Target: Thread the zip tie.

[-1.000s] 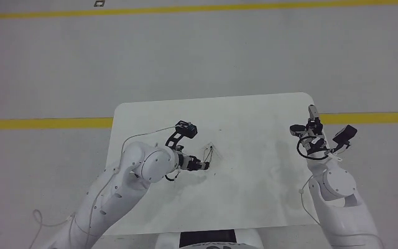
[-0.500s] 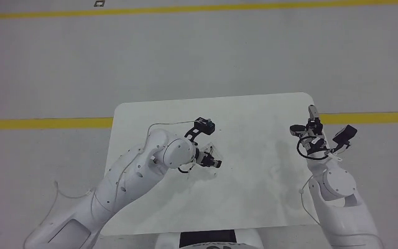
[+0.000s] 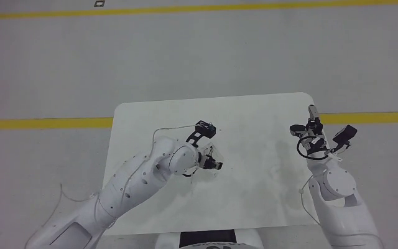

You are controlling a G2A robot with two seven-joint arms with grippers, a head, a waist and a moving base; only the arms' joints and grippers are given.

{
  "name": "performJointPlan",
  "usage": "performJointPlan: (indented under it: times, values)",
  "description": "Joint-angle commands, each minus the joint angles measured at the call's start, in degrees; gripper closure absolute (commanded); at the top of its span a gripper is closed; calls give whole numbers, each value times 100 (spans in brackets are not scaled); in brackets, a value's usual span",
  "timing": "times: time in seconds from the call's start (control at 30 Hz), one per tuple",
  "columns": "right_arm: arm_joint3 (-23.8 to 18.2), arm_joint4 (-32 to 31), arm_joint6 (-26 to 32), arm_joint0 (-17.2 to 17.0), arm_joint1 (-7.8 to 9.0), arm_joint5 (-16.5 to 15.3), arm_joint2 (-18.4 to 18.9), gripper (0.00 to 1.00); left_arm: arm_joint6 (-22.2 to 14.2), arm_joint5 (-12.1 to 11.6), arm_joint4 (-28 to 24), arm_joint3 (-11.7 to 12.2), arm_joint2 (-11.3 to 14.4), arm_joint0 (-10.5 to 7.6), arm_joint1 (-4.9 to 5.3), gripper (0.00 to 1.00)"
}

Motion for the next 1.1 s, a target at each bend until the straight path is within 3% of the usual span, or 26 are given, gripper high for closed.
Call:
performJointPlan:
  times: [0.0, 0.17, 0.47, 0.57, 0.7, 1.07]
  values:
    - [0, 0, 0, 0, 0, 0, 0, 0, 42, 53, 108, 161, 91, -50, -43, 0]
    - [0, 0, 0, 0, 0, 0, 0, 0, 189, 53, 93, 518, 181, -129, -210, 0]
    - [0, 0, 0, 0, 0, 0, 0, 0, 189, 53, 93, 518, 181, -129, -210, 0]
    - [0, 0, 0, 0, 0, 0, 0, 0, 384, -55, 53, 672, 292, -115, -250, 0]
    - [0, 0, 0, 0, 0, 0, 0, 0, 472, -34, 46, 929, 438, -270, -340, 0]
    - [0, 0, 0, 0, 0, 0, 0, 0, 615, 13, 203, 854, 467, -240, -342, 0]
